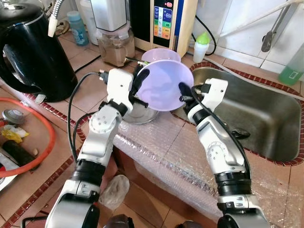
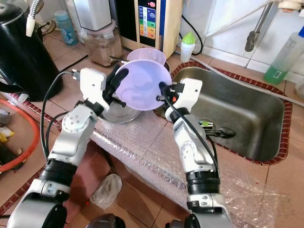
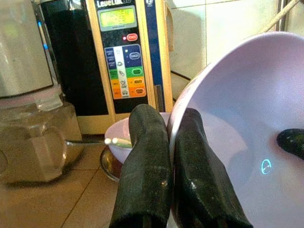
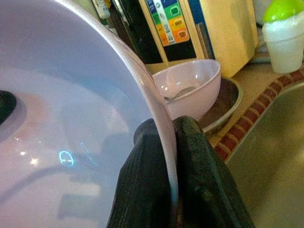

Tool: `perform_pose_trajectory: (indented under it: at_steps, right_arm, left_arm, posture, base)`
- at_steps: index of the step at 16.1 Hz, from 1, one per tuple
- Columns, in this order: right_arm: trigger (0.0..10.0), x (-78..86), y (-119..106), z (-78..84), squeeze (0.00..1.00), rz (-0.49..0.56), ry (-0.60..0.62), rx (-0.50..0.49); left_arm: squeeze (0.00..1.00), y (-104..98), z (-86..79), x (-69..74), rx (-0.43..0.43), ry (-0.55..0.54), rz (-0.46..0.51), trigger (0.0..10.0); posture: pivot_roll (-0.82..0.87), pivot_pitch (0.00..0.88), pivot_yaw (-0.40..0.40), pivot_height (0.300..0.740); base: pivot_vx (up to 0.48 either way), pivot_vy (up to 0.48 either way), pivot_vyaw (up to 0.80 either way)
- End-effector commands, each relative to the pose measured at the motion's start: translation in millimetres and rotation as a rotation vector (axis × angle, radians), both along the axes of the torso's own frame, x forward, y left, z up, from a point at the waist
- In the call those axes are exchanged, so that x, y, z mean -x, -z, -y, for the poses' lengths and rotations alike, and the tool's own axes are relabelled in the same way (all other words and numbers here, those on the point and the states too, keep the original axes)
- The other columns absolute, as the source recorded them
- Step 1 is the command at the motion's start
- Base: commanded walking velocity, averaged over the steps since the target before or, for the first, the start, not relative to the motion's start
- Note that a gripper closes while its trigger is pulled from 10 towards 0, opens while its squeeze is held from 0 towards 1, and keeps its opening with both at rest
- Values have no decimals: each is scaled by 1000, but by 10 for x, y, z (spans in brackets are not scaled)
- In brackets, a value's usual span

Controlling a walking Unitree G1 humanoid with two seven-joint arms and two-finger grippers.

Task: Kitchen organization

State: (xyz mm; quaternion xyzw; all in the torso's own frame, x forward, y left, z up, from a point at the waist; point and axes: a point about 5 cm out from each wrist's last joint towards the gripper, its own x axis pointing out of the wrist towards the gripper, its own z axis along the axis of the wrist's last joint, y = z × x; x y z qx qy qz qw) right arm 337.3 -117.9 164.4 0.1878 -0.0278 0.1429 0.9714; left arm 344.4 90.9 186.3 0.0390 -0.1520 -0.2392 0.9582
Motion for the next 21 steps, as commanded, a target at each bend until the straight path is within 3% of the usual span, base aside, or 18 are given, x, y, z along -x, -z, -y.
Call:
perform_pose_trajectory:
  at_steps: [1, 2, 3, 4, 5, 6, 8, 13, 16, 19, 20, 21]
  right_arm:
    - [0, -59, -17, 469, 0, -29, 243, -19]
    - [0, -73, -32, 502, 0, -26, 263, -15]
    - [0, -89, -45, 545, 0, -22, 288, -3]
    - [0, -124, -69, 650, 0, -16, 345, 25]
    - [0, -124, -69, 650, 0, -16, 345, 25]
    - [0, -164, -103, 805, 0, -9, 416, 64]
    - [0, -208, -153, 1033, 0, -5, 512, 78]
    - [0, -229, -72, 1196, 0, -27, 622, 104]
    - [0, -200, 41, 1253, 0, -71, 663, 174]
    - [0, -134, 401, 1385, 0, -253, 711, 276]
    - [2157, -113, 558, 1368, 0, -316, 666, 313]
    - [9490, -112, 639, 1336, 1000, -350, 627, 344]
  left_arm:
    - [0, -40, -20, -26, -24, 8, 11, 6118]
    - [0, -31, 6, -42, -35, 14, -2, 10000]
    - [0, -25, 45, -52, -48, 30, -12, 10000]
    - [827, -22, 132, -49, -71, 70, -19, 10000]
    - [827, -22, 132, -49, -71, 70, -19, 10000]
    - [1000, -14, 224, -8, -86, 132, -32, 10000]
    - [1000, 57, 309, 81, -106, 225, -78, 10000]
    - [1000, 109, 311, 156, -143, 280, -113, 10000]
    - [1000, 147, 313, 195, -155, 304, -139, 10000]
    - [1000, 254, 275, 275, -210, 364, -211, 10000]
    - [1000, 326, 240, 313, -244, 387, -249, 10000]
    - [1000, 347, 220, 326, -259, 397, -263, 10000]
  posture:
    - [-69, 16, 45, 740]
    - [-68, 19, 47, 740]
    - [-67, 22, 49, 740]
    - [-63, 26, 52, 740]
    - [-63, 26, 52, 740]
    - [-50, 40, 64, 740]
    - [-36, 48, 71, 740]
    - [-19, 56, 78, 740]
    - [-19, 57, 77, 740]
    - [-18, 61, 75, 740]
    - [-13, 76, 82, 740]
    - [-13, 76, 82, 740]
  base:
    - [0, 0, 0]
    - [0, 0, 0]
    - [0, 0, 0]
    - [0, 0, 0]
    - [0, 0, 0]
    - [0, 0, 0]
    - [0, 0, 0]
    - [0, 0, 0]
    - [0, 0, 0]
    - [0, 0, 0]
    - [0, 0, 0]
    - [0, 0, 0]
